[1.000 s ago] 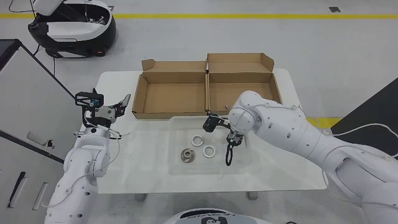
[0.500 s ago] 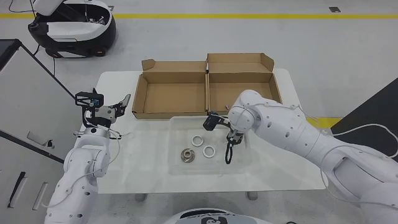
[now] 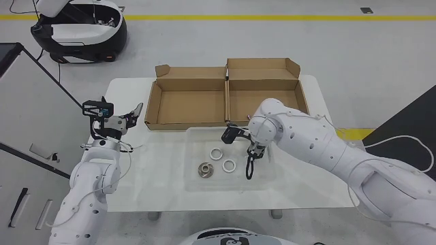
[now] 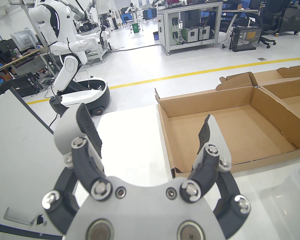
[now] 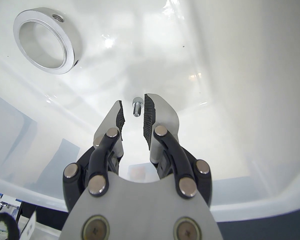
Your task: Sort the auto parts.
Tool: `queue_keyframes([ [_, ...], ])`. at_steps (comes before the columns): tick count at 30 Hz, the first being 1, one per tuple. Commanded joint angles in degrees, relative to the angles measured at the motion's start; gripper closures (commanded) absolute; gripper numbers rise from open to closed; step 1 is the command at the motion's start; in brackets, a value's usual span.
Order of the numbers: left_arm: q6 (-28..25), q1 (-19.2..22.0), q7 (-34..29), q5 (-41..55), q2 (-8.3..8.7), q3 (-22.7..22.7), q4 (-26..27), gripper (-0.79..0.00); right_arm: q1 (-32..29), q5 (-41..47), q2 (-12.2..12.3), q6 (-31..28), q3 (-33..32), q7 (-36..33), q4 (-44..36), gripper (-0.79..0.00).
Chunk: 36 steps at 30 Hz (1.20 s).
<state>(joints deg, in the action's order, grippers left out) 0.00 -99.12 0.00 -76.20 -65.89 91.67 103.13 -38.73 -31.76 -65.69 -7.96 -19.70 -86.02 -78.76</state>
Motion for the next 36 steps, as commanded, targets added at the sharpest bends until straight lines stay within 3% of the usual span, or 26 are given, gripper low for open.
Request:
queue_keyframes([
  [1, 0.0, 0.0, 0.0, 0.0, 0.0, 0.0, 0.0, -0.785, -0.03, -0.01, -0.13, 0.06, -0.02, -0.13, 0.25, -0.182],
  [3, 0.0, 0.0, 0.0, 0.0, 0.0, 0.0, 0.0, -0.785, -0.03, -0.22, -0.28, 0.26, -0.05, -0.27, 0.5, 0.0],
  [13, 0.0, 0.0, 0.0, 0.0, 0.0, 0.0, 0.0, -0.785, 0.13, -0.79, -0.44, 1.05, -1.17, -1.52, -0.51, 0.0],
  [24, 0.0, 0.0, 0.0, 0.0, 0.0, 0.0, 0.0, -0.785, 1.02, 1.82, 1.66, 2.29, -4.45, -1.98, -7.29, 0.0],
  [36, 0.0, 0.0, 0.0, 0.0, 0.0, 0.0, 0.0, -0.785, -1.95, 18.97, 5.97, -2.18, -15.7, -0.82, -19.13, 0.0],
])
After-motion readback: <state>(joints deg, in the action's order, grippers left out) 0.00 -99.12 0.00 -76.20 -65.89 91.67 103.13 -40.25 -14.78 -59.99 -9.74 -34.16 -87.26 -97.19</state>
